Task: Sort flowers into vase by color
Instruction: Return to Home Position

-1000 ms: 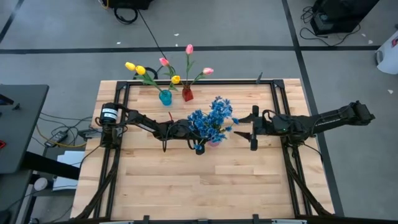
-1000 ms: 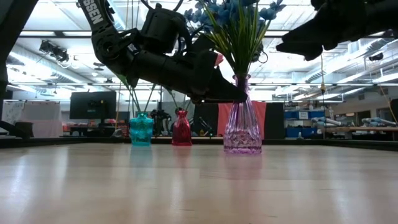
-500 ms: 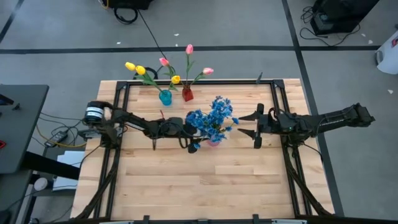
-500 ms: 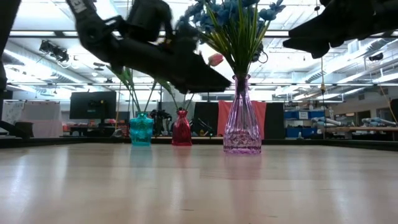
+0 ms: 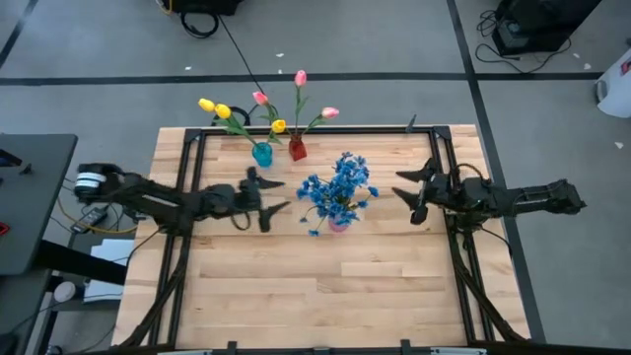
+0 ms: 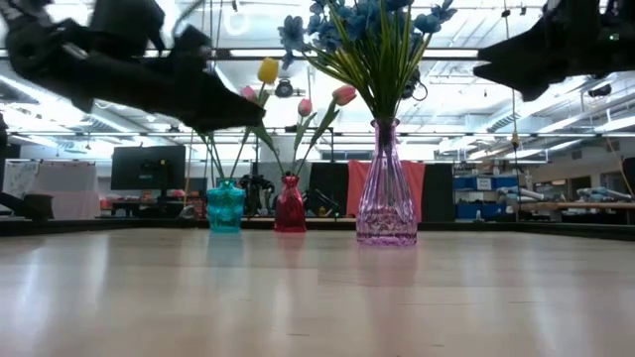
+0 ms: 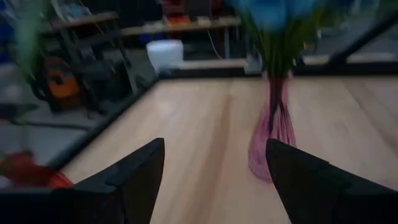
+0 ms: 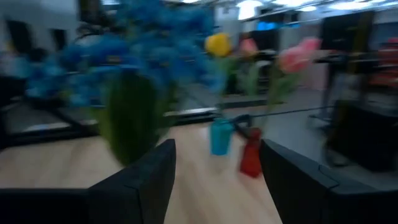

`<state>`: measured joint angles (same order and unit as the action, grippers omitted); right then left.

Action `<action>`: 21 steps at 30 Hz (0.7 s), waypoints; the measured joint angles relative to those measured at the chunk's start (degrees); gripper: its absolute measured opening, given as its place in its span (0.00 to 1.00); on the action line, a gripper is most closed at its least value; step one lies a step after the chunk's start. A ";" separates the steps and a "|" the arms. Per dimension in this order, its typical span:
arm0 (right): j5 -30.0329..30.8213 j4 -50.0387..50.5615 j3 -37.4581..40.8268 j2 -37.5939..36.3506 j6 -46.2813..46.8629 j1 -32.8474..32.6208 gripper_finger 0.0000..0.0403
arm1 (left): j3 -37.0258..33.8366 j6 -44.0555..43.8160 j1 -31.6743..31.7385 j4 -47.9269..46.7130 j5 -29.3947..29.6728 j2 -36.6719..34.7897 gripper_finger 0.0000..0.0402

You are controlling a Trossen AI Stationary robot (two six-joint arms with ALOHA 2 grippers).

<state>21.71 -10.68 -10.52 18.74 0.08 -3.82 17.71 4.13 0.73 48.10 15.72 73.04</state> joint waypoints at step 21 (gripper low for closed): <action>-7.51 -3.59 10.21 -17.51 0.26 2.95 0.52 | -17.24 -7.63 -1.18 -9.22 0.48 -38.07 0.71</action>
<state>14.20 -14.26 -0.32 1.23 0.34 -0.86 0.47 -3.50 -0.45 38.88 16.20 34.98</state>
